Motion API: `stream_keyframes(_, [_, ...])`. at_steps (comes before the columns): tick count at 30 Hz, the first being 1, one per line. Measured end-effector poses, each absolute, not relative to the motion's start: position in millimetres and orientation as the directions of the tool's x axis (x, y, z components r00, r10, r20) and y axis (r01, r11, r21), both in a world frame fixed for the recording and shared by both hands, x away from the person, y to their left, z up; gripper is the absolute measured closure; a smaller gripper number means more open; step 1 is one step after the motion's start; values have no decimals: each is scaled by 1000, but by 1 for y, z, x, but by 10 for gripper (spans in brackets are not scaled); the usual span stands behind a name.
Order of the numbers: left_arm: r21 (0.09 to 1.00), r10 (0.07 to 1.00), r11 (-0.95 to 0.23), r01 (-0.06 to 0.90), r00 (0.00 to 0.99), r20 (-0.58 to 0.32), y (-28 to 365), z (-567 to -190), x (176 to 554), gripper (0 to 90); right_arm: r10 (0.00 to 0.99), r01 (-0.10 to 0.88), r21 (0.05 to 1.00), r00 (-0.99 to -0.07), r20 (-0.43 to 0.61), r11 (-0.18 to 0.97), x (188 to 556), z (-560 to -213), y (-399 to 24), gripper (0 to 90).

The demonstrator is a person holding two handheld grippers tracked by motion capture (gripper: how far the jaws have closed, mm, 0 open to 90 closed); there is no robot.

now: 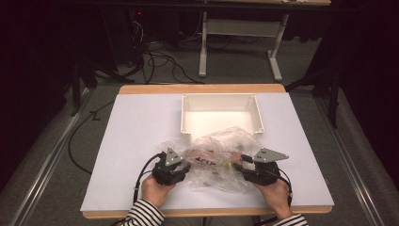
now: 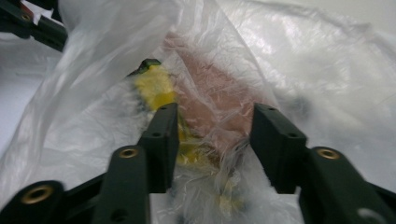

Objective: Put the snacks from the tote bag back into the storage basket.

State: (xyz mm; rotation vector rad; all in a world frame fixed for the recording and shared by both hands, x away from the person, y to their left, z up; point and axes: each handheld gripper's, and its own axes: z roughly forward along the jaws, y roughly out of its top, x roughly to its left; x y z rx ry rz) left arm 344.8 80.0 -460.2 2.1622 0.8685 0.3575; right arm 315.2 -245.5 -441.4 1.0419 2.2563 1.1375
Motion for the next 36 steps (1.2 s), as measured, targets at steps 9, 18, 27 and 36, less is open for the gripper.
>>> stream_keyframes(9, [739,659,-500,451,752,-13,86,-458,342,802,772,442,806,-635,-29,394,315,-439,-256,900])
stream_keyframes(18, [730,641,-523,440,767,-3,95,-458,337,850,864,525,793,-504,-4,309,336,-443,-286,900])
stream_keyframes(27, [715,648,-522,465,761,-22,99,-464,343,834,902,631,719,-432,12,293,356,-474,-298,900])
stream_keyframes(36, [729,646,-519,446,764,-7,102,-454,336,688,894,566,780,-447,19,266,338,-450,-300,733])
